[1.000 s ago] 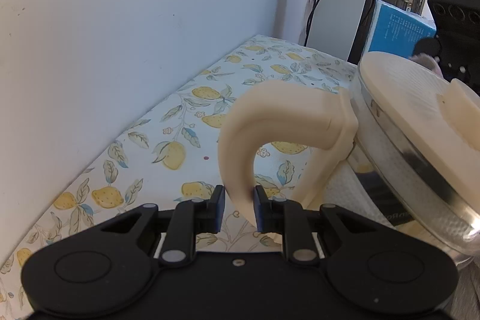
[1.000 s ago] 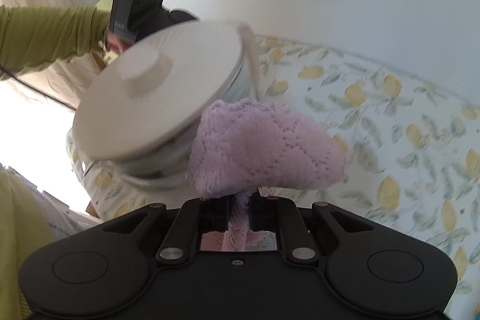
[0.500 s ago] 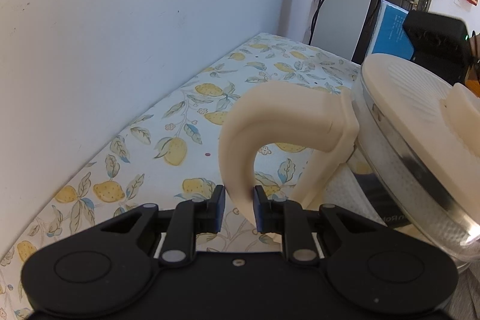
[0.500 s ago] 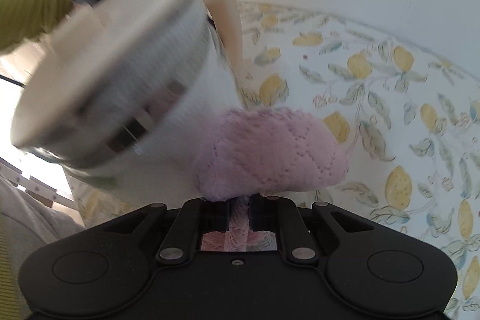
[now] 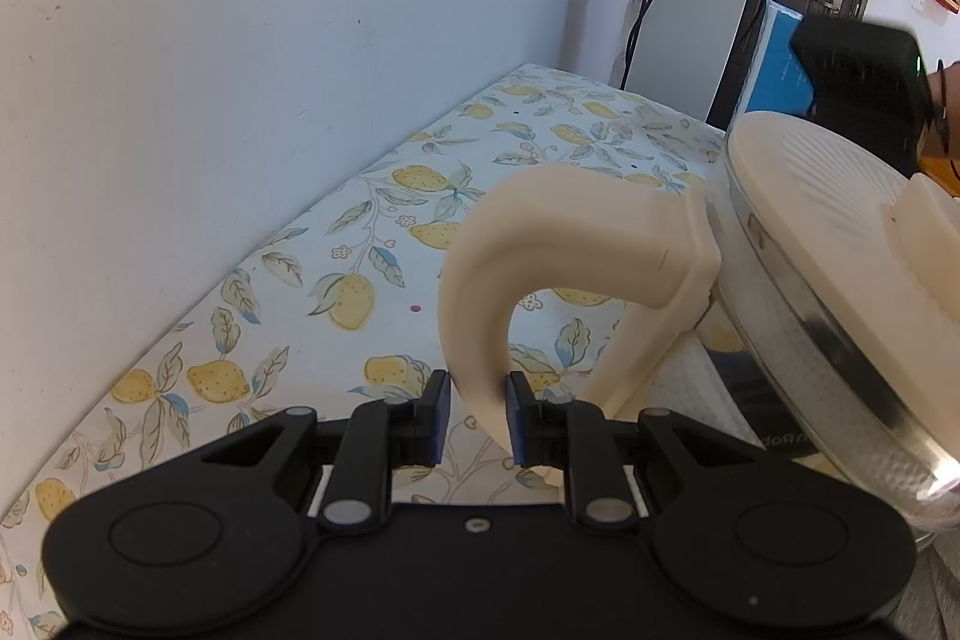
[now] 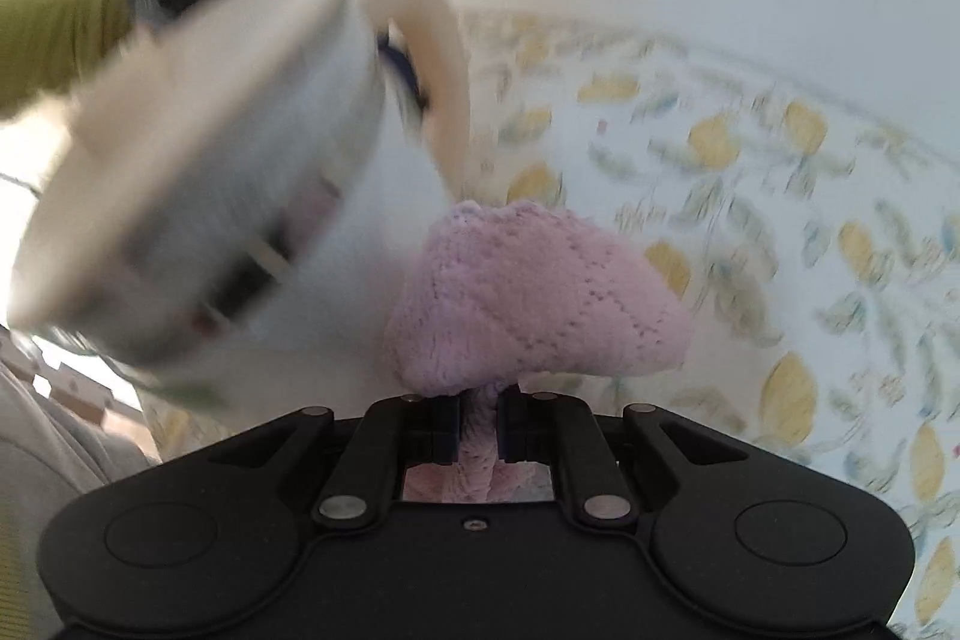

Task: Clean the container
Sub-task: 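Rotate the pitcher with the left gripper while the right gripper rubs the cloth along its glass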

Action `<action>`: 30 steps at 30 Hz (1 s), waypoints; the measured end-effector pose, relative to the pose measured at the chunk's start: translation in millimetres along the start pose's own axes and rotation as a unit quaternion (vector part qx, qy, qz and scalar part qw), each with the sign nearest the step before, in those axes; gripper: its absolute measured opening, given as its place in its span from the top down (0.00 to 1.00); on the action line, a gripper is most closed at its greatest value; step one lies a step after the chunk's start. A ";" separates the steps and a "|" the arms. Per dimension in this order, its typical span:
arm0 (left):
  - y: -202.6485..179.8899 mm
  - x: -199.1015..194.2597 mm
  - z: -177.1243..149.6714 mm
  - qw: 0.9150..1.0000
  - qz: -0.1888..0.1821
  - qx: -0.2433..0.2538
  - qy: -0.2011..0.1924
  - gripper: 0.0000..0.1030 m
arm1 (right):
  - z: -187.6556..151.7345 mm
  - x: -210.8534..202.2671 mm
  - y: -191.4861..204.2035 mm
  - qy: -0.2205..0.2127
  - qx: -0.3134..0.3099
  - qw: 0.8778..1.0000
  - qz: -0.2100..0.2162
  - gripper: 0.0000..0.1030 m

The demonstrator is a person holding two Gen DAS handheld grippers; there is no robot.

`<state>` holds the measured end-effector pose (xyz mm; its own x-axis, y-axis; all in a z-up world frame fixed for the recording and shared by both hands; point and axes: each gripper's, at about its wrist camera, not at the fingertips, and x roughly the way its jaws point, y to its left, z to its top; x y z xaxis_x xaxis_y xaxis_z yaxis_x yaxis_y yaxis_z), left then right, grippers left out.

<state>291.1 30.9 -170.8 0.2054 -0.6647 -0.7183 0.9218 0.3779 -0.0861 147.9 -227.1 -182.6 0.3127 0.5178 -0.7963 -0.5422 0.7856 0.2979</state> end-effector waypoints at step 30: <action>-3.3 -3.5 -3.1 1.000 0.005 -0.011 0.005 0.83 | 13.0 33.5 -23.9 0.020 0.038 0.999 0.027 0.87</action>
<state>286.3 34.0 -170.1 0.2120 -0.6538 -0.7264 0.9123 0.3989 -0.0928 181.5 -224.2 -209.5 0.2522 0.5477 -0.7978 -0.4966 0.7808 0.3791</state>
